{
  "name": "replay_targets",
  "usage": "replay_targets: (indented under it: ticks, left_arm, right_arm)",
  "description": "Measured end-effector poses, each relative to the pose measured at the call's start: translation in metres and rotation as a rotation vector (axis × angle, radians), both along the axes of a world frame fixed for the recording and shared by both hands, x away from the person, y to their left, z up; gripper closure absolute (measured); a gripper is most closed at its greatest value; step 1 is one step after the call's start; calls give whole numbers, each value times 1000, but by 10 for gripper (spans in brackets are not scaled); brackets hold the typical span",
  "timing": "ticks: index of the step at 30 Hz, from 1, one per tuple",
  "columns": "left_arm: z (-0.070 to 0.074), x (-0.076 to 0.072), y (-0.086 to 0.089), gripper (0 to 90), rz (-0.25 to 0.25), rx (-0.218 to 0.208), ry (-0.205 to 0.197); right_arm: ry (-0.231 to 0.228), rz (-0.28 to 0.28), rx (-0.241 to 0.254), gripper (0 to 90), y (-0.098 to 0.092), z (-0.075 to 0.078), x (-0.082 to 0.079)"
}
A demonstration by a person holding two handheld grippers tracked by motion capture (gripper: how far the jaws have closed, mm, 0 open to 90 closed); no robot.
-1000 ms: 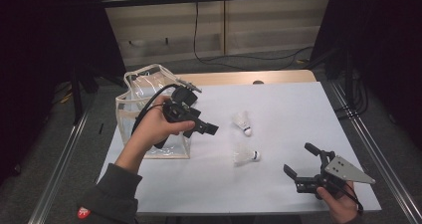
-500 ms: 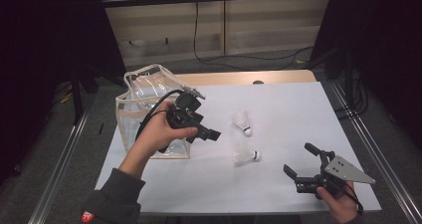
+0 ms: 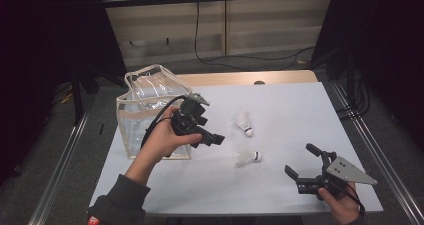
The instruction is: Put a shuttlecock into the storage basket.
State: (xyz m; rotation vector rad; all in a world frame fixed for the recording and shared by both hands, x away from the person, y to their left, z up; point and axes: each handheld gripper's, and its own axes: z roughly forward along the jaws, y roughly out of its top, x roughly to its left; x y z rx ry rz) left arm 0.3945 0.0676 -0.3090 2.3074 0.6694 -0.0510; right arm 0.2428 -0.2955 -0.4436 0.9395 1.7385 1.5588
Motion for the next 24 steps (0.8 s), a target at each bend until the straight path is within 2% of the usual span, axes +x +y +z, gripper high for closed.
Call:
replay_targets:
  ticks: [24]
  left_arm:
    - [-26,-7,-10,72,-19,17,14]
  right_arm:
    - [-1,2,-1,10,0,0,0]
